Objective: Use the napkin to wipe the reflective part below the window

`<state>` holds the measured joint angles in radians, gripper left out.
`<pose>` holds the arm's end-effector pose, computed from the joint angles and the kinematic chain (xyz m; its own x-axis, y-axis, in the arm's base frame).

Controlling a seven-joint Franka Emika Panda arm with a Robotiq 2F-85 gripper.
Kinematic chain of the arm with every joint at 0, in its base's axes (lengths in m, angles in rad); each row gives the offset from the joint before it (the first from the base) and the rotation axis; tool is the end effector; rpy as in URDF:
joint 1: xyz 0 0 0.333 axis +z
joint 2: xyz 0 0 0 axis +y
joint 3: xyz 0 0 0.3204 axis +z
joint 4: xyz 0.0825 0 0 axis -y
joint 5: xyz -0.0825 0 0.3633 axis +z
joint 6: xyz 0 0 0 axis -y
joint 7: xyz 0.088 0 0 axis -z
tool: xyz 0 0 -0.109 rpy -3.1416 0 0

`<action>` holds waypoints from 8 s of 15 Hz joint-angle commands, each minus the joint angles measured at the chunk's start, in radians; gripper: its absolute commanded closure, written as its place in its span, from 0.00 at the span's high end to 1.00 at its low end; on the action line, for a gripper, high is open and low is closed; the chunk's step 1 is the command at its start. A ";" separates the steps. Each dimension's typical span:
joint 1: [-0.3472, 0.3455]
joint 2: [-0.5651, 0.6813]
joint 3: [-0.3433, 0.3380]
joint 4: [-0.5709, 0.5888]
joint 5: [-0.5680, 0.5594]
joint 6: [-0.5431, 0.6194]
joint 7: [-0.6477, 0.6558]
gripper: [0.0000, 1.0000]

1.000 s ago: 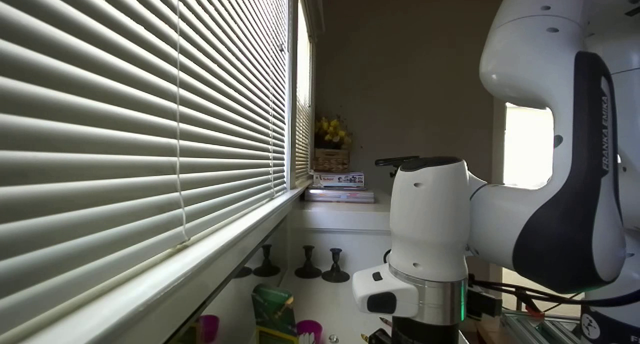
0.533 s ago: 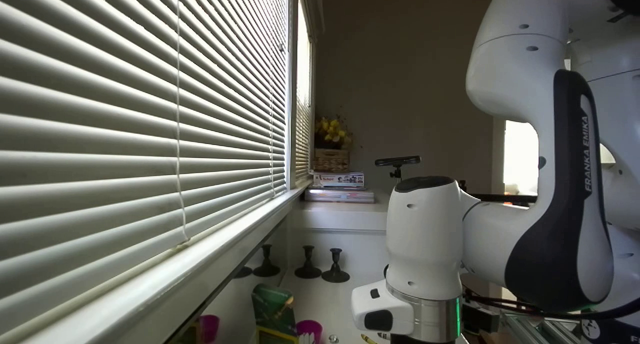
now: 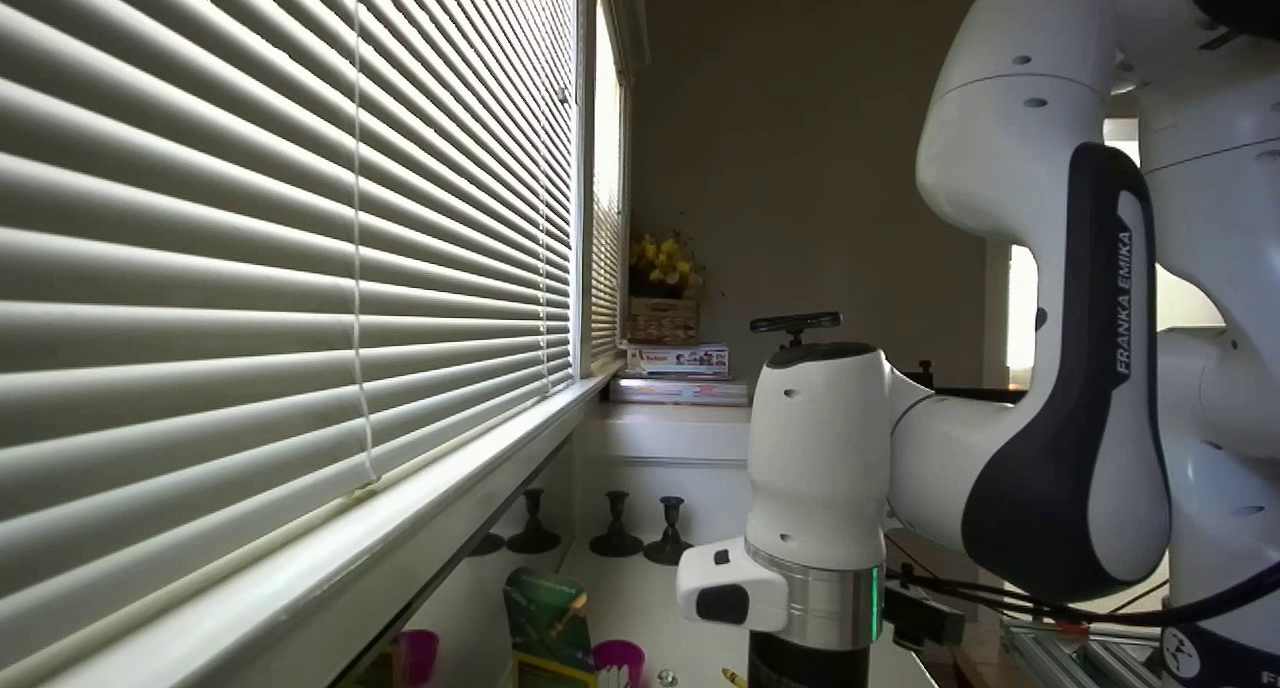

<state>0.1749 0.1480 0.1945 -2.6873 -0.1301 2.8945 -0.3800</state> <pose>0.3798 0.1579 0.2139 0.6420 0.7648 0.0543 0.7643 -0.6439 0.0338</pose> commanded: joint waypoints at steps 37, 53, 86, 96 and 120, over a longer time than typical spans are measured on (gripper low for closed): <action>-0.205 -0.001 -0.064 0.116 0.274 0.425 0.588 0.00; -0.521 0.167 0.173 0.295 0.003 0.499 0.659 0.00; -0.709 0.020 0.285 0.294 -0.025 0.219 0.375 0.00; -0.811 0.183 0.279 0.436 -0.006 0.140 0.208 0.00; -0.888 0.175 0.404 0.447 -0.004 0.068 0.080 0.00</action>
<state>-0.6447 0.3298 0.5897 -2.2790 -0.1382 3.0204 -0.2413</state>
